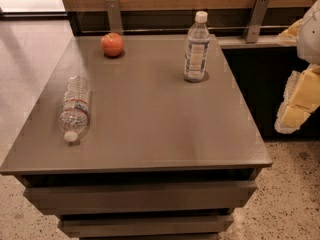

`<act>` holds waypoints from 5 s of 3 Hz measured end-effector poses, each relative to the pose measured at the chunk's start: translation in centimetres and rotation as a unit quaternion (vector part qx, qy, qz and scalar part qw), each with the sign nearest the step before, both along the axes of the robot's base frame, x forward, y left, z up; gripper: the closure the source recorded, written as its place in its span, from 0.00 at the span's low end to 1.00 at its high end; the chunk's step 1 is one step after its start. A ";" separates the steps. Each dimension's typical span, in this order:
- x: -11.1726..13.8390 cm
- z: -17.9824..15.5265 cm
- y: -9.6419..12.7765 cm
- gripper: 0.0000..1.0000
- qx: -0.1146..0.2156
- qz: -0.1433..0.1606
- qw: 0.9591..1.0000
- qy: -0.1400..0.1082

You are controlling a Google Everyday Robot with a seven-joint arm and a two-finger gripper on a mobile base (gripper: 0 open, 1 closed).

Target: Knock blue plastic bottle over

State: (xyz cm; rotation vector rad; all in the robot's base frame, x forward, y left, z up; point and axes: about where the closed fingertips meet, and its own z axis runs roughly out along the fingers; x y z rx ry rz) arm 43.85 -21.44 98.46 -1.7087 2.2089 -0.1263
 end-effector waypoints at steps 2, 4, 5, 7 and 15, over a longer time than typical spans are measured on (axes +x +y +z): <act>1.7 -0.4 -0.2 0.00 0.014 0.000 1.000 -0.007; 7.9 -2.3 0.0 0.00 0.075 0.003 0.996 -0.041; 11.3 -3.7 1.1 0.00 0.129 0.008 0.990 -0.050; 11.9 -4.2 1.1 0.00 0.133 0.016 0.990 -0.046; 24.1 -6.4 3.2 0.00 0.316 0.119 0.940 -0.040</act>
Offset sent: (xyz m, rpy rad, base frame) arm 0.0461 -0.0060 -0.0147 0.0749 -0.0196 0.0013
